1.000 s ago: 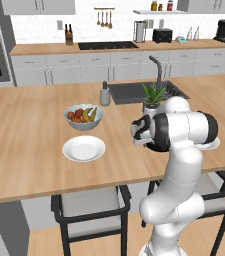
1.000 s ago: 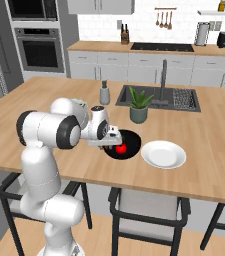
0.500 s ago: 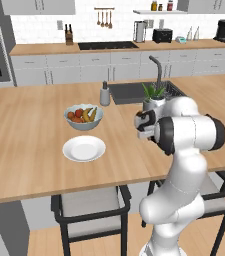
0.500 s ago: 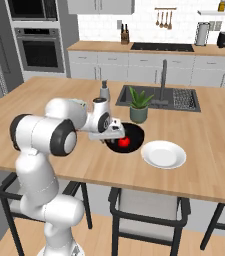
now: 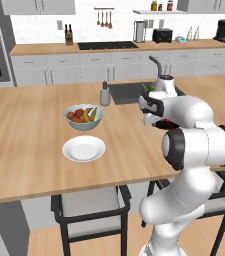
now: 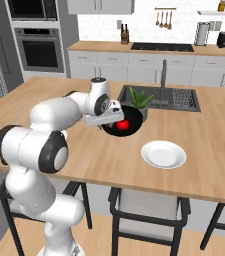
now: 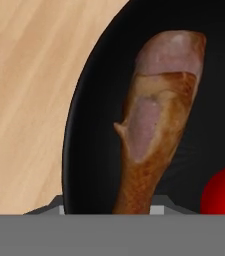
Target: Pick the chicken drumstick and tomato from their plates and place them in the bowl. Then put the bowl in the fridge.
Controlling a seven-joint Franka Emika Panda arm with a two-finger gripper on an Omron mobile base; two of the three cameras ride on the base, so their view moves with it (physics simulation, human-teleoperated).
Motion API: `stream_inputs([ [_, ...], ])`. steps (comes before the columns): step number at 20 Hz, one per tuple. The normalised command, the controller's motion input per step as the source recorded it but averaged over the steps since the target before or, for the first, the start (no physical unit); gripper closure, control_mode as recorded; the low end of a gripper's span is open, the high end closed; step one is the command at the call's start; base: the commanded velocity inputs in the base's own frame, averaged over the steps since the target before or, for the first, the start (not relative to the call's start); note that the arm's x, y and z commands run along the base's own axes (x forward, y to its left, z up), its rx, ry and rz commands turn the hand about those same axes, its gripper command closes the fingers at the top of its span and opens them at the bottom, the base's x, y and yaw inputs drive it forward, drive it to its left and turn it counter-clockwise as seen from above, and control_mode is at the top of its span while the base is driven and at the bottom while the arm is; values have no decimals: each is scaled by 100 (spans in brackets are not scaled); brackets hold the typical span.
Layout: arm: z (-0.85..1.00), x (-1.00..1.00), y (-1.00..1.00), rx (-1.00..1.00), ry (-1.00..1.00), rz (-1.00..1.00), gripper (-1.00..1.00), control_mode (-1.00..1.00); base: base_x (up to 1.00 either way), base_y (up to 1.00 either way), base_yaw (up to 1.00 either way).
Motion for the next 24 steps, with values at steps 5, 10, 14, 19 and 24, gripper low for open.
stream_inputs([
  [5, 62, -43, 48, 0, 3, 51, 100, -100, 0, 0, 0],
  [10, 47, -57, 59, -1, 5, 55, 100, -100, 0, 0, 0],
  [14, 34, -71, 44, -4, 1, 52, 100, -100, 0, 0, 0],
  [19, 28, -89, 25, -1, 0, 36, 100, -100, 0, 0, 0],
  [24, 16, -86, 0, 0, -9, 23, 100, -100, 0, 0, 0],
])
